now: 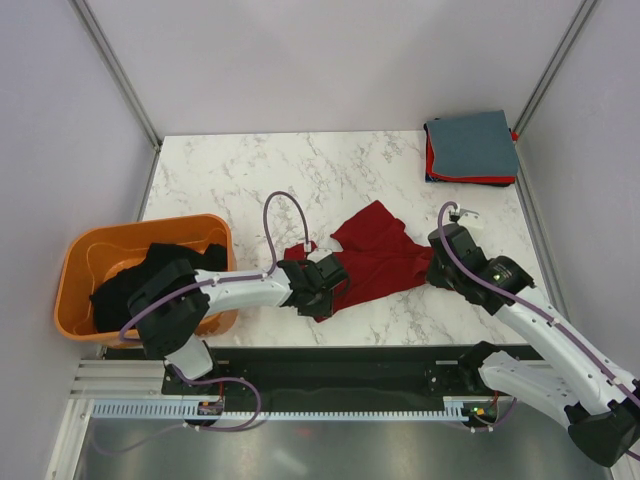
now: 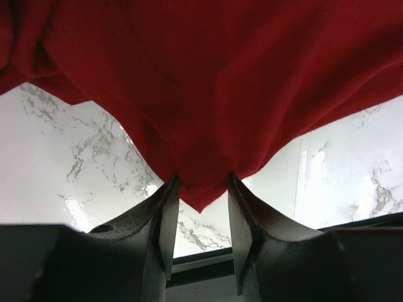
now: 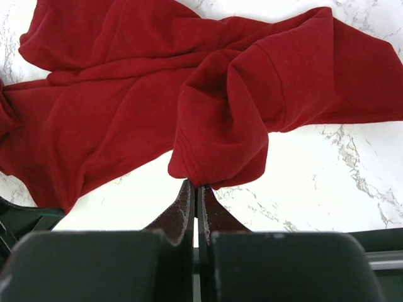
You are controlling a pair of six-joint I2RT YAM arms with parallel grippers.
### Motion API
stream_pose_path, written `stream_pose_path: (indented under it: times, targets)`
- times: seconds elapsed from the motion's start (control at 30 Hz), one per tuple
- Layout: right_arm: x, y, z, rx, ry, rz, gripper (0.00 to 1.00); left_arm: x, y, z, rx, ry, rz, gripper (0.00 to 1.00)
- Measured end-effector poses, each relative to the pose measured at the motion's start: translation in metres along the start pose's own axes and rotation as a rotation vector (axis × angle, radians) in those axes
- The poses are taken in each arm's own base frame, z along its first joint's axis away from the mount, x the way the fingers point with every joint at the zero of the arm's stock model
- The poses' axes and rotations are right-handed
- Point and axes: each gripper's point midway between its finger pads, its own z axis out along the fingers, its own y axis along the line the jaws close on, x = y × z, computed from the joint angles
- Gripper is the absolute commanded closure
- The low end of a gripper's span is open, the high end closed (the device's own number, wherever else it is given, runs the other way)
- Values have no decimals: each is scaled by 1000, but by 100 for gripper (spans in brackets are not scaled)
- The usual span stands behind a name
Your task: Fold and stack the t-shirts
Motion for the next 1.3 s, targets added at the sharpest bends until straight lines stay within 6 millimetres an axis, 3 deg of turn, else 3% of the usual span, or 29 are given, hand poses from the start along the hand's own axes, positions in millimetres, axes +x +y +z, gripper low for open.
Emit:
stream_pose_path:
  times: [0.07, 0.13, 0.17, 0.2, 0.23, 0.43, 0.57, 0.67, 0.83, 1.03, 1.17, 1.3]
  targets:
    - [1, 0, 1, 1, 1, 0, 100, 1, 0, 2, -7, 5, 2, 60]
    - [2, -1, 1, 3, 3, -2, 100, 0, -1, 2, -7, 5, 2, 69]
    - [3, -1, 2, 4, 5, -2, 100, -1, -1, 3, -7, 5, 2, 77]
    - [3, -2, 2, 5, 6, -3, 100, -1, -1, 3, -8, 5, 3, 93]
    - [3, -2, 2, 5, 6, -3, 100, -1, -1, 3, -9, 4, 0, 98]
    - [3, -2, 2, 2, 2, -1, 100, -8, -2, -3, -23, -10, 9, 98]
    - [1, -3, -2, 4, 1, -5, 100, -20, -9, -23, -6, -34, 4, 98]
    - [-13, 0, -16, -3, -20, -5, 100, -40, -17, -56, 36, -96, -11, 98]
    - [-58, 12, -55, -54, -126, 27, 100, -84, -35, -134, 151, -253, -51, 98]
    - [-108, 8, -113, -77, -267, 80, 100, -113, -29, -215, 220, -386, -78, 98]
    - [-154, 1, -173, -124, -429, 145, 100, -129, -21, -270, 275, -483, -74, 98]
    - [-199, -11, -255, -257, -655, 206, 100, -145, -14, -338, 380, -622, -67, 98]
